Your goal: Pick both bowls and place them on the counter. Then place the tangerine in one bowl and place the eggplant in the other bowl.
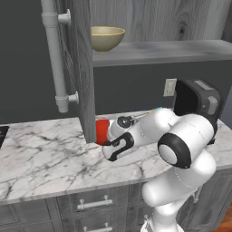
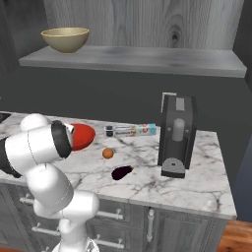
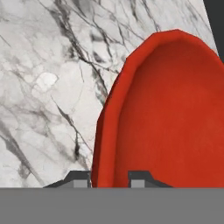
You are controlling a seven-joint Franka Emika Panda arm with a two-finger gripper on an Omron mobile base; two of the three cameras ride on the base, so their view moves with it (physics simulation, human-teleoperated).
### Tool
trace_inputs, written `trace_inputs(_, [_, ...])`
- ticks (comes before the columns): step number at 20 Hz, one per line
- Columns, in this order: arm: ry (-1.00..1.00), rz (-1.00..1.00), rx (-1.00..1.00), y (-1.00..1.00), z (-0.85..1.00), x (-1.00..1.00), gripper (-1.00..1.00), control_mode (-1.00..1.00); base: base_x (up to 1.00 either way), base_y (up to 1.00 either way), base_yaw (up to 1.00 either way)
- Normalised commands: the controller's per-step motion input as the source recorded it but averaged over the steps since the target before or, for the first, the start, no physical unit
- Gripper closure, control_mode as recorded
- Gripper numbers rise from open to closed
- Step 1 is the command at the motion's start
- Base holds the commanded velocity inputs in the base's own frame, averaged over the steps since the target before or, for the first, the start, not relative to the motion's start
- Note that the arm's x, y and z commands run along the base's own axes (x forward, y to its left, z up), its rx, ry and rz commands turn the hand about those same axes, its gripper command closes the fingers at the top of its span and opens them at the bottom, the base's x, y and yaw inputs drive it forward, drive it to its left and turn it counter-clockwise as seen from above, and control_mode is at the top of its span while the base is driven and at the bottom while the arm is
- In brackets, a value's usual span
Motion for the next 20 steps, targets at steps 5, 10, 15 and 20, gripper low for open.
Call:
trace_inputs(5, [0.02, 0.00, 0.00, 0.00, 0.05, -0.05, -1.00, -1.00, 0.00, 0.00, 0.00])
trace_inputs(10, [0.00, 0.00, 0.00, 0.00, 0.20, -0.35, -1.00, -1.00, 0.00, 0.00, 0.00])
trace_inputs(15, [-0.01, 0.00, 0.00, 0.00, 0.46, -0.34, -1.00, -1.00, 0.00, 0.00, 0.00])
trace_inputs(20, [-0.03, 0.00, 0.00, -0.07, 0.88, -0.33, -1.00, -1.00, 0.00, 0.00, 0.00])
